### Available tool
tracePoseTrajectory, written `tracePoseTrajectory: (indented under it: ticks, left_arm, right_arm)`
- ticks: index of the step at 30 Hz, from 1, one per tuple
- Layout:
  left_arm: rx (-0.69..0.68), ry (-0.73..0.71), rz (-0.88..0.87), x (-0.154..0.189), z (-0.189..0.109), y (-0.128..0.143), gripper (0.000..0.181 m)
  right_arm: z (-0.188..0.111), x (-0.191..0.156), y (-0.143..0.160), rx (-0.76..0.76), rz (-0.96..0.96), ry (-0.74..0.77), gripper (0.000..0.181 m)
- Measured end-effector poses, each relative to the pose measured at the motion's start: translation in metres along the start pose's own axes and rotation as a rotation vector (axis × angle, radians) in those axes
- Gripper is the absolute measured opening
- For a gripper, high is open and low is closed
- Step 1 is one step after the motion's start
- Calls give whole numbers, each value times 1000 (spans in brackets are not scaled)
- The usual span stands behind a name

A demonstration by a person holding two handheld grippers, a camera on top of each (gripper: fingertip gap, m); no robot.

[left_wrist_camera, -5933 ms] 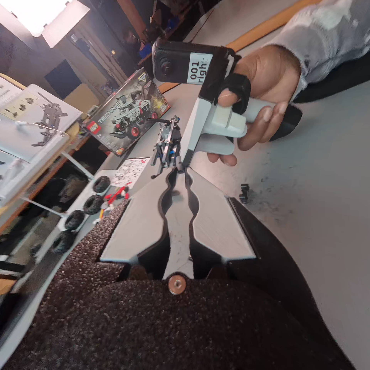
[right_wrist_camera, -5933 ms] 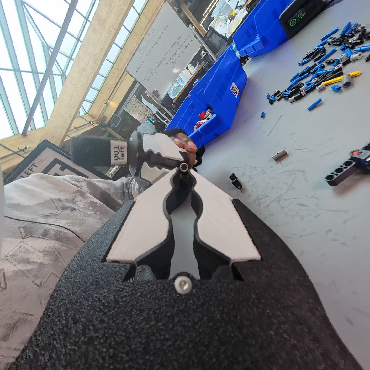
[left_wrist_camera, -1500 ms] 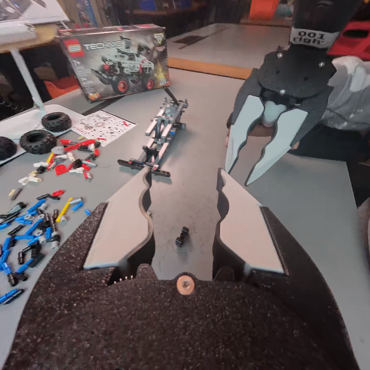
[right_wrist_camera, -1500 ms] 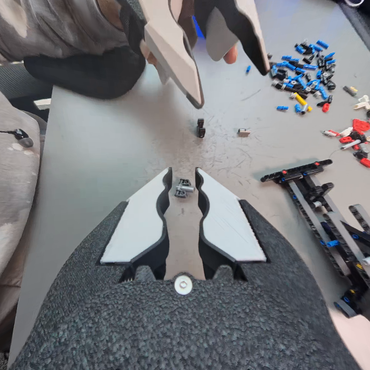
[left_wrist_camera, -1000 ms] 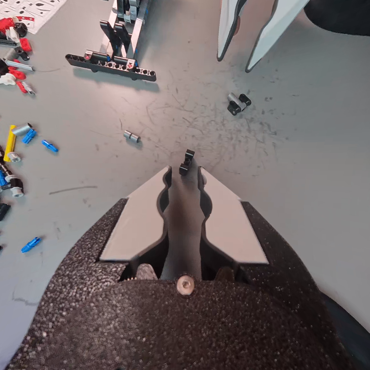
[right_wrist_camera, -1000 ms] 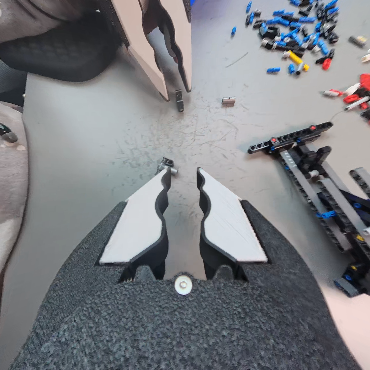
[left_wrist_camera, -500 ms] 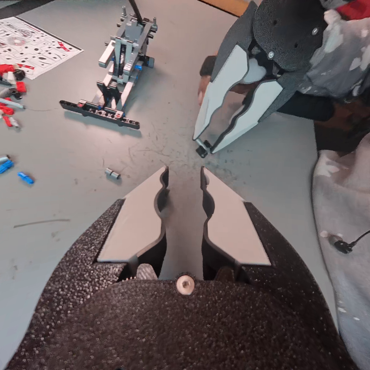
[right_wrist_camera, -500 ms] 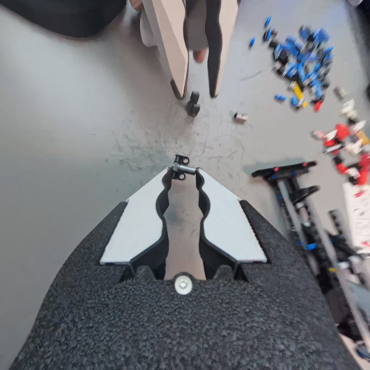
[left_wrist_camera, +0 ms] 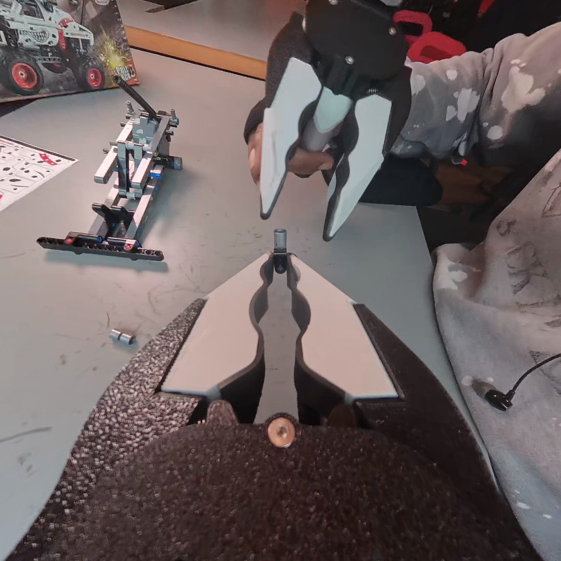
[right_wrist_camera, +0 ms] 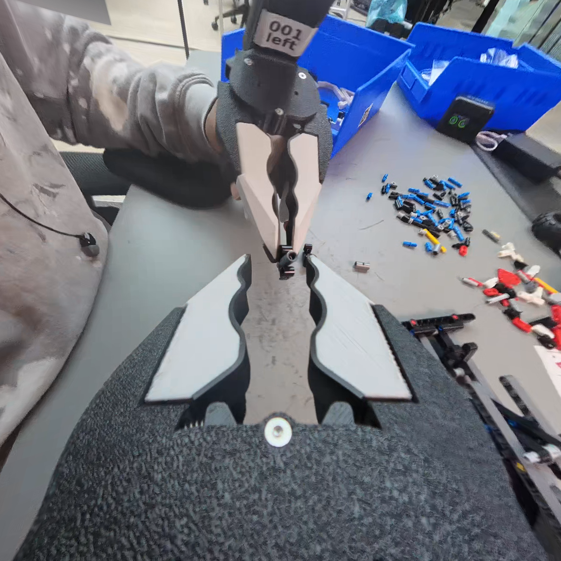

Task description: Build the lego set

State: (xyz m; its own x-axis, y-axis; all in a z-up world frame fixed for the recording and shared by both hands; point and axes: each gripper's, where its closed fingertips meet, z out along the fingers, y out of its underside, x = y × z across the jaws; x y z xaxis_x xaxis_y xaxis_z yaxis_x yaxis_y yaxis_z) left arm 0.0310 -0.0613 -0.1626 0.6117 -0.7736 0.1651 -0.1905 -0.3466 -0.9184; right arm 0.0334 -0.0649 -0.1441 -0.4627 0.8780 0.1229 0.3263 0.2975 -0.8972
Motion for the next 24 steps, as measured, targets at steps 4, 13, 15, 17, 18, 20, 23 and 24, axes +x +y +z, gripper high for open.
tracePoseTrajectory:
  ticks: [4, 13, 15, 17, 18, 20, 23, 24]
  left_arm:
    - [7, -14, 45, 3, 3, -4, 9]
    - [-107, -232, -1, -47, -22, 19, 29]
    - [-144, -324, -55, -70, -36, 32, 27]
    - [-142, -361, -138, -85, -42, 39, 27]
    - [-139, -369, -181, -90, -43, 41, 26]
    - [-162, -396, -229, -100, -41, 47, 26]
    - [-218, -428, -238, -110, -33, 54, 27]
    - [-235, -433, -240, -111, -29, 55, 28]
  right_arm:
    - [6, -1, 6, -31, 42, -53, 21]
    - [-12, 35, 67, -351, 17, 46, 7]
    - [-19, 43, 83, -392, 54, 58, 7]
    - [-24, 46, 96, -431, 58, 60, 7]
    - [-24, 46, 101, -448, 52, 64, 7]
    - [-23, 44, 107, -470, 38, 62, 7]
    - [-21, 44, 106, -459, 33, 67, 7]
    - [-21, 44, 106, -457, 31, 70, 8]
